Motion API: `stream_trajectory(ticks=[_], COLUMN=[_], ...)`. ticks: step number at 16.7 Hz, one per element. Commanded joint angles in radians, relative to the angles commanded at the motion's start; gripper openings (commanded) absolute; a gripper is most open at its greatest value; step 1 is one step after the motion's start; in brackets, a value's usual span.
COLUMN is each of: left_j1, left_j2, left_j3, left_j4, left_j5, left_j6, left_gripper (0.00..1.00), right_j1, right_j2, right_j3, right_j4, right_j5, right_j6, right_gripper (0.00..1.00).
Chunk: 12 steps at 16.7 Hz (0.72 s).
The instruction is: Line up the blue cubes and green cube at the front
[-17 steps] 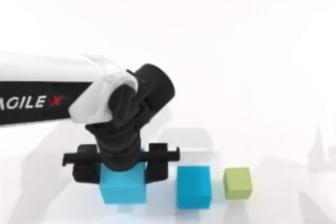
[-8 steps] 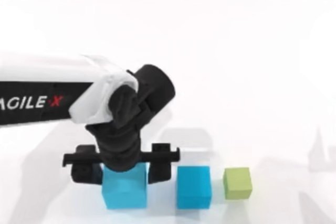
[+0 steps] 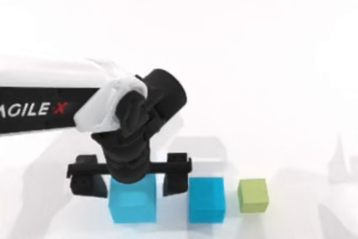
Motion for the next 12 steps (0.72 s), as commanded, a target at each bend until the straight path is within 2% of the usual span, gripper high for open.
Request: stream_trajectory(ticks=[3, 9, 12], left_j1=[0.001, 0.014, 0.017], left_j2=[-0.006, -0.077, -0.101], left_j3=[0.014, 0.145, 0.178], left_j4=[-0.017, -0.234, -0.278], left_j5=[0.000, 0.000, 0.000], left_j6=[-0.001, -0.007, -0.005], left_gripper=[1.00, 1.00, 1.00], right_j1=[0.000, 0.000, 0.000], right_j2=[0.000, 0.000, 0.000], right_j3=[0.000, 0.000, 0.000], right_j4=[0.000, 0.000, 0.000], right_j5=[0.000, 0.000, 0.000], right_j6=[0.000, 0.000, 0.000], right_gripper=[1.00, 1.00, 1.00])
